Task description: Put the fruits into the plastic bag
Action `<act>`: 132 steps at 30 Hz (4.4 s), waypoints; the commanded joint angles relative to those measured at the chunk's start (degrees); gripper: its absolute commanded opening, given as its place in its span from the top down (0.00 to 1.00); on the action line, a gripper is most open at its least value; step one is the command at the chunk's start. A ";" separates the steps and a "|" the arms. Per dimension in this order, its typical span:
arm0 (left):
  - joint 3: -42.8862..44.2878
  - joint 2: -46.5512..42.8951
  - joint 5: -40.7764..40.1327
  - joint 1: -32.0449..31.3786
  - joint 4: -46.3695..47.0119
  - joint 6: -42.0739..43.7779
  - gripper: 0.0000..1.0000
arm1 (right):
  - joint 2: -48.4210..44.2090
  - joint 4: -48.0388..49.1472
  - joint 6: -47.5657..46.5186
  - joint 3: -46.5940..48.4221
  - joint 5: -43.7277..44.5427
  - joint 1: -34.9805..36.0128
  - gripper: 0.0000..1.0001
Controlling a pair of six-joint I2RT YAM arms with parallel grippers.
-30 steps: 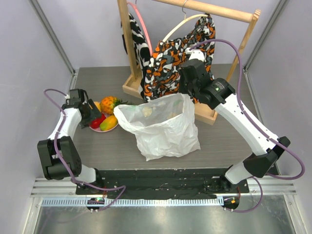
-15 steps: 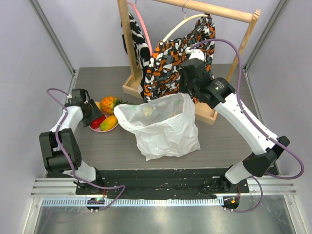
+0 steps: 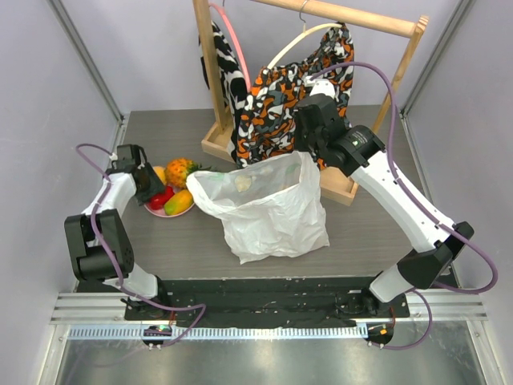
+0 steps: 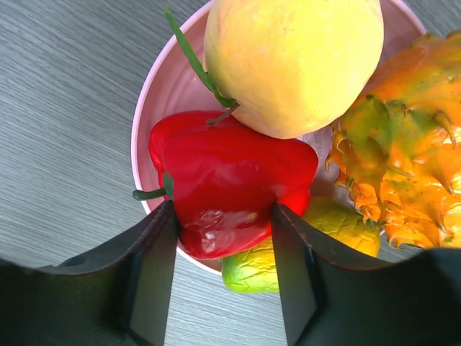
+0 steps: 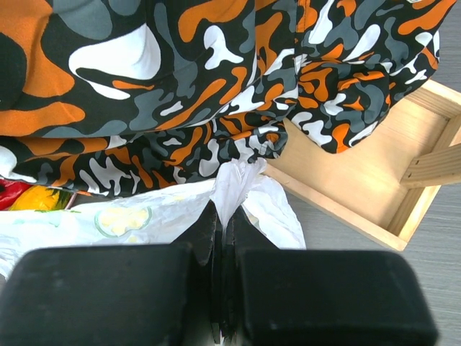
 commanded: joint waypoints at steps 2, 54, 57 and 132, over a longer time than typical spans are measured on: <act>0.88 -1.03 -1.27 0.24 -0.24 1.07 0.55 | 0.56 1.73 -0.53 2.86 -0.65 -0.18 0.99; -4.66 -16.76 -2.24 0.42 -4.89 0.90 0.85 | -1.28 2.09 0.44 0.93 -1.18 -0.36 0.99; -5.27 -18.16 -1.62 0.42 -4.64 0.72 0.85 | -1.28 2.09 0.44 0.75 -1.44 -0.36 0.99; 30.67 -21.60 16.92 -13.20 -13.25 -5.96 0.82 | -1.64 3.14 1.23 -0.30 -3.81 -0.36 0.99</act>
